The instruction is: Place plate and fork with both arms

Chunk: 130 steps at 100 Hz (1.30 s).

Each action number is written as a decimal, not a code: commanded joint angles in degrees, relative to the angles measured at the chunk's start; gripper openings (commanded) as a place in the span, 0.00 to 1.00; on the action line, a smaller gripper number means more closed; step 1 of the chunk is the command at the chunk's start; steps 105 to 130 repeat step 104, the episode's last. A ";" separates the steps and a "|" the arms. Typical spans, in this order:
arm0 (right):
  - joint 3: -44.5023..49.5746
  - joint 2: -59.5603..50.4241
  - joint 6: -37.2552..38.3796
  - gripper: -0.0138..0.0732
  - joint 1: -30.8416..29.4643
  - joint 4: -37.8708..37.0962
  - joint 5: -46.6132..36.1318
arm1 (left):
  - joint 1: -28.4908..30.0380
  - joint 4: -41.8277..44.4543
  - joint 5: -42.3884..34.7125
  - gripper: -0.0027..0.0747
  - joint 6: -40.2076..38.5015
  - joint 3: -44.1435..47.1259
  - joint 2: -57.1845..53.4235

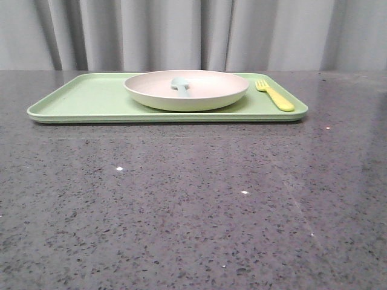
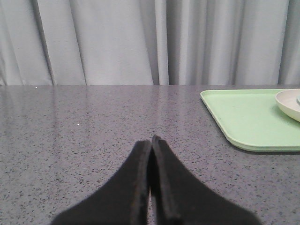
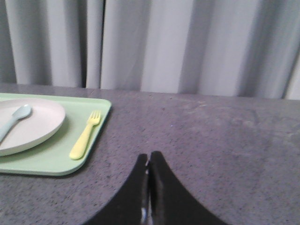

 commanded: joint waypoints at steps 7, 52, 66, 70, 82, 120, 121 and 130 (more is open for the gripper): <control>4.88 -5.92 -0.66 0.08 -2.27 -0.86 -10.06 | -0.01 -0.54 -4.57 0.01 0.13 0.68 -1.79; 15.18 -14.05 0.55 0.08 -2.27 -0.10 -4.30 | -0.01 -0.54 -4.57 0.01 0.13 0.68 -1.79; 15.18 -14.05 0.55 0.08 -2.27 -0.10 -4.68 | -0.01 -0.54 -4.57 0.01 0.13 0.68 -1.79; 15.18 -14.05 0.55 0.08 -2.27 -0.10 -4.68 | -0.01 -0.54 -4.57 0.01 0.13 0.68 -1.79; 15.18 -14.05 0.55 0.08 -2.27 -0.10 -4.68 | -0.01 -0.54 -4.57 0.01 0.13 0.68 -1.79; 15.18 -14.05 0.55 0.08 -2.27 -0.10 -4.68 | -0.01 -0.54 -4.57 0.01 0.13 0.68 -1.79; 15.18 -14.05 0.55 0.08 -2.27 -0.10 -4.68 | -0.01 -0.54 -4.57 0.01 0.13 0.68 -1.79; 15.18 -14.05 0.55 0.08 -2.27 -0.10 -4.68 | -0.01 -0.54 -4.57 0.01 0.13 0.68 -1.79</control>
